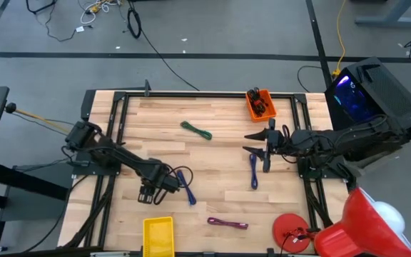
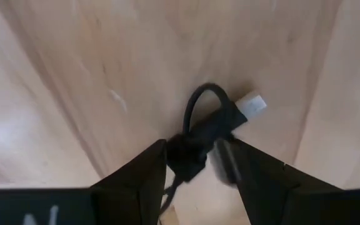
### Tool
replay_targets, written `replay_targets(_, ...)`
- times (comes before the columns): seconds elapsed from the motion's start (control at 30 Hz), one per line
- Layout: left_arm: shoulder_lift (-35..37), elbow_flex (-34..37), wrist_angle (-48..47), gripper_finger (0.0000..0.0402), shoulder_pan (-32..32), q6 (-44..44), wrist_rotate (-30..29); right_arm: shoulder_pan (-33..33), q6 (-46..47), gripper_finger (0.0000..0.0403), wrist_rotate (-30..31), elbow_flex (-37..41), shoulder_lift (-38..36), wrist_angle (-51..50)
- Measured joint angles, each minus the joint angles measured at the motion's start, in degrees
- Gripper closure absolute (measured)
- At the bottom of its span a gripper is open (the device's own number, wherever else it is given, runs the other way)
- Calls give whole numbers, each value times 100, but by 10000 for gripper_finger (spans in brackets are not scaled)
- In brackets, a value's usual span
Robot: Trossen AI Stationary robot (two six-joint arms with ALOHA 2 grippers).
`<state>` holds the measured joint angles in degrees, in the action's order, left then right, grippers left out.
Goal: Pick & Place USB Port
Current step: Put the black charger cable into the orange bin
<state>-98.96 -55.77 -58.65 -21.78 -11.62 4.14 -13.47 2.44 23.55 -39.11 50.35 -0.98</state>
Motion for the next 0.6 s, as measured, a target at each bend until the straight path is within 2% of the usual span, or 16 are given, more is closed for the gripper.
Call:
replay_targets(0.2,-289,-3,130,231,-10,-34,-239,-27,0,215,0,0,0,-6)
replay_targets(0.27,-342,-9,180,264,0,-50,-257,-27,-2,215,0,0,0,-13)
replay_targets(0.37,-343,-11,195,359,1,-85,-287,-27,-4,215,2,0,0,-38)
replay_targets(0.4,-341,-11,196,373,17,-126,-286,-27,-9,215,2,0,0,-46)
replay_targets(0.6,-341,-52,133,374,62,-304,-445,-27,-31,215,263,0,0,-59)
